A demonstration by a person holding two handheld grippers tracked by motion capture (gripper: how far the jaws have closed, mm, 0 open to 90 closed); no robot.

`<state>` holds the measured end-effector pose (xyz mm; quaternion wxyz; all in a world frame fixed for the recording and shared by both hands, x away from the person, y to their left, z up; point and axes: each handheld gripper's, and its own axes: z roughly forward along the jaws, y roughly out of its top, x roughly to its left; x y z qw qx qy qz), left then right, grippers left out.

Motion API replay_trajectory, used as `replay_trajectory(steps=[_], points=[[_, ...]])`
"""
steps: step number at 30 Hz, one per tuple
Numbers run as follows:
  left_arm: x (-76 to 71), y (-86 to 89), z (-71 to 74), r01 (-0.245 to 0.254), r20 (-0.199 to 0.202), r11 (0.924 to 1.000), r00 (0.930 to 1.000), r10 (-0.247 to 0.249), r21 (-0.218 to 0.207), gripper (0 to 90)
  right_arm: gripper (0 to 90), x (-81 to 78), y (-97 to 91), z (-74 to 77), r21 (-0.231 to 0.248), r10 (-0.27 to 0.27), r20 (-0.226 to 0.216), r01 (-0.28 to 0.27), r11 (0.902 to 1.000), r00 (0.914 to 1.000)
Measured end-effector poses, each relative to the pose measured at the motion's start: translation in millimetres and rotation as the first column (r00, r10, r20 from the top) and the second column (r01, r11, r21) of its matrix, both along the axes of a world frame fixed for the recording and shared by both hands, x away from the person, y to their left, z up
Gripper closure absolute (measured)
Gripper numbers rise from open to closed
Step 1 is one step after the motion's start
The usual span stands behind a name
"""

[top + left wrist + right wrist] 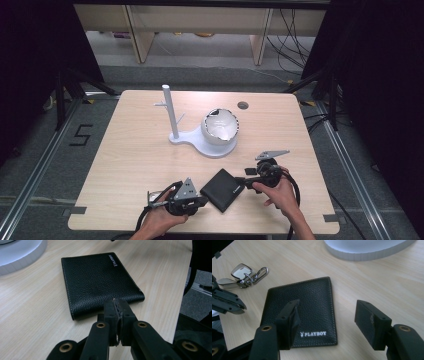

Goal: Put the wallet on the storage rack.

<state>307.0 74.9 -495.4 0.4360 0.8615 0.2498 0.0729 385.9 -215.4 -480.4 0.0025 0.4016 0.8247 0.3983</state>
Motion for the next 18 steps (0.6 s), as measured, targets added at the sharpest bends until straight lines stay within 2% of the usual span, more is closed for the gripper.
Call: replay_trajectory(steps=[2, 3, 4, 5, 6, 7, 8, 9, 11, 12, 13, 14, 17, 18], points=[[1.0, -3.8, -1.9, 0.012, 0.006, 0.9998, 0.9999, -0.012, 0.013, 86.9, 38.8, 1.6, 2.6, -1.3, 0.001, 0.011, -0.01, -0.011, 0.9999, 0.9999], [1.5, -6.7, -3.8, 0.016, 0.006, 0.9996, 0.9998, -0.016, 0.021, 86.9, 39.5, 2.8, 8.7, -3.5, 0.001, 0.005, -0.05, -0.005, 1.0, 0.9988], [2.1, -8.0, -4.6, 0.013, 0.006, 0.9997, 0.9999, -0.014, 0.019, 86.9, 39.9, 6.3, 9.8, -6.4, 0.007, 0.032, -0.031, -0.032, 0.9995, 0.999], [2.1, -8.0, -4.6, 0.013, 0.006, 0.9997, 0.9999, -0.014, 0.019, 86.8, 39.9, 6.3, 9.8, -6.4, 0.007, 0.032, -0.031, -0.032, 0.9995, 0.999], [3.2, -7.9, -4.3, 0.015, 0.003, 0.9992, 0.9999, -0.015, 0.038, 86.8, 40.0, 7.2, 12.1, -7.1, -0.001, 0.026, -0.037, -0.026, 0.9997, 0.999], [4.3, -8.8, -5.1, 0.015, 0.003, 0.9993, 0.9999, -0.015, 0.033, 86.8, 40.4, 7.9, 14.4, -8.2, -0.003, 0.024, -0.036, -0.024, 0.9997, 0.9991], [4.8, -9.5, -6.0, 0.01, 0.001, 0.9995, 0.9999, -0.01, 0.031, 86.6, 40.5, 8.8, 16.4, -9.1, -0.007, 0.031, -0.043, -0.031, 0.9995, 0.9986], [5.6, -10.1, -7.1, 0.013, -0.004, 0.9994, 0.9999, -0.013, 0.031, 86.4, 40.6, 7.6, 19.7, -9.0, -0.005, 0.017, -0.071, -0.017, 0.9998, 0.9974], [7.9, -9.1, -7.6, 0.032, 0.006, 0.9965, 0.9995, -0.032, 0.078, 86.3, 41.5, 10.1, 22.1, -11.8, -0.017, 0.031, -0.062, -0.032, 0.9993, 0.9976], [6.6, -11.7, -9.6, 0.015, -0.008, 0.9989, 0.9999, -0.015, 0.043, 86.4, 41.7, 9.1, 24.2, -11.9, -0.022, 0.021, -0.086, -0.023, 0.9995, 0.9961], [7.1, -11.4, -9.3, 0.019, -0.005, 0.9979, 0.9998, -0.019, 0.062, 86.4, 41.8, 11.1, 23.9, -13.4, -0.031, 0.029, -0.071, -0.032, 0.999, 0.9971], [7.2, -12.3, -10.0, 0.016, -0.009, 0.9981, 0.9998, -0.015, 0.06, 86.4, 42.1, 11.7, 24.6, -14.4, -0.028, 0.026, -0.074, -0.028, 0.9992, 0.9969], [9.1, -13.1, -11.0, 0.034, -0.001, 0.9953, 0.9994, -0.034, 0.09, 86.5, 42.6, 13.1, 25.2, -16.0, -0.012, 0.026, -0.087, -0.027, 0.9996, 0.9959], [8.2, -15.1, -13.0, 0.027, -0.021, 0.9955, 0.9995, -0.025, 0.091, 86.5, 42.9, 12.9, 25.9, -16.6, -0.004, 0.013, -0.104, -0.014, 0.9999, 0.9945]])
